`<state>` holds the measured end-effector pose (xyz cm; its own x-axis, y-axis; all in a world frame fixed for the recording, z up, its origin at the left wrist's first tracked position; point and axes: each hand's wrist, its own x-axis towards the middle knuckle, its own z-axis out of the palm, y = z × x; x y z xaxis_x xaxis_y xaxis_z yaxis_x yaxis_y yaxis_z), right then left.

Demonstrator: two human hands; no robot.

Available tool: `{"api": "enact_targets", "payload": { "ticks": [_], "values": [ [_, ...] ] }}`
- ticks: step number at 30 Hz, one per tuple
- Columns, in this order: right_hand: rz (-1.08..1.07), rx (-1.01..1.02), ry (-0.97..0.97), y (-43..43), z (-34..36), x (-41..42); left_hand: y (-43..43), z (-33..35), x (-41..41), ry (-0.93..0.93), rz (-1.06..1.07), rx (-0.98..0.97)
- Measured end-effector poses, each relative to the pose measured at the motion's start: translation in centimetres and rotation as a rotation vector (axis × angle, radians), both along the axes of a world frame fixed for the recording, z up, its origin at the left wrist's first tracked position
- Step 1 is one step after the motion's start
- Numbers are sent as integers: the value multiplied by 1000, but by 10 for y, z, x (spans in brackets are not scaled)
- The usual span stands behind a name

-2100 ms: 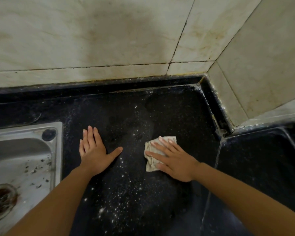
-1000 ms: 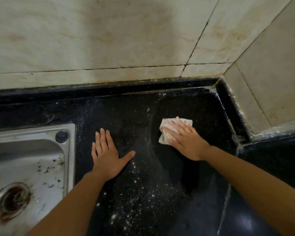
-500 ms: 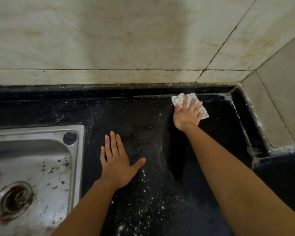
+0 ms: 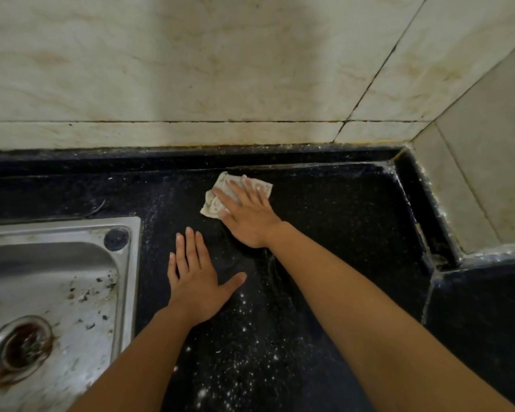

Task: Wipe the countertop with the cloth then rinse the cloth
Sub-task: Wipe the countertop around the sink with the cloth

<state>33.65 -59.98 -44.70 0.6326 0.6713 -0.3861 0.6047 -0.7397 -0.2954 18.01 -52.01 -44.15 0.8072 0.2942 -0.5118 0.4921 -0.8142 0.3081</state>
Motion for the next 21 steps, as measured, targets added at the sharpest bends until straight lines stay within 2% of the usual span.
{"api": "enact_targets", "payload": {
  "ticks": [3,5,9,16,21],
  "values": [
    [68,-5,-49,-12,1,8,0,-1,0,-8,14,-2],
    [20,-12,-59,-26,4,18,0,-1,0,-13,16,-5],
    [-180,-39,-80,-68,6,35,1,-2,-2,-24,15,-8],
    [-688,-107,-78,-142,2,40,2,-3,-2,-33,-4,-13],
    [-865,-74,-49,-120,1,14,5,0,-6,-79,-25,-71]
  ]
}}
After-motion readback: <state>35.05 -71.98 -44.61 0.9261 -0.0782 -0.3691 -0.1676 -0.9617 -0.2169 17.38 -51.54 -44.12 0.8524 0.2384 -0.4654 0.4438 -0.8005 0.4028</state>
